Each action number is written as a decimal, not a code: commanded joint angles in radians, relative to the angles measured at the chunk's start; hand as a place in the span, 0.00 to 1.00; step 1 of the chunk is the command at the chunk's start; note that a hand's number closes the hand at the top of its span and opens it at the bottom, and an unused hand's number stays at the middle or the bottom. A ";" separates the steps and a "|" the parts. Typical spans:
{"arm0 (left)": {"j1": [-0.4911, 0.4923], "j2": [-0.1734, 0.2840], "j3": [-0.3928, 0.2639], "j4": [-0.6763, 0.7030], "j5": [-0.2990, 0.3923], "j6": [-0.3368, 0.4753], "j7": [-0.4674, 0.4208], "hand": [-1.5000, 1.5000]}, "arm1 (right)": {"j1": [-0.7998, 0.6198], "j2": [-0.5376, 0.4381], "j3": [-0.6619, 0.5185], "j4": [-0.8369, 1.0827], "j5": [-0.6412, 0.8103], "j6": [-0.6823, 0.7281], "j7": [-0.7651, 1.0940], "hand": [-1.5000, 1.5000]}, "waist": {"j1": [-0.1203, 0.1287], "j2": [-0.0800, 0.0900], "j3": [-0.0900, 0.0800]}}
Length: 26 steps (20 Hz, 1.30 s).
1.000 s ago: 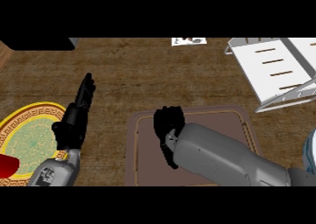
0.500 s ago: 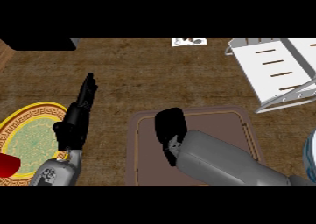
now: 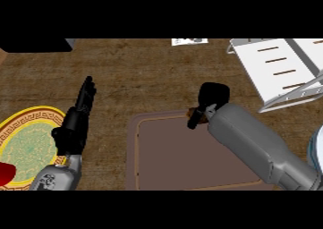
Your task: Pick the sweet potato from the tray and place it in the tiered basket
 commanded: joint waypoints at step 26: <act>-0.090 -0.033 -0.064 0.020 -0.018 -0.042 0.036 0.50 | -0.746 -0.263 -0.248 0.897 0.223 -0.219 0.436 1.00 | 0.127 0.016 -0.011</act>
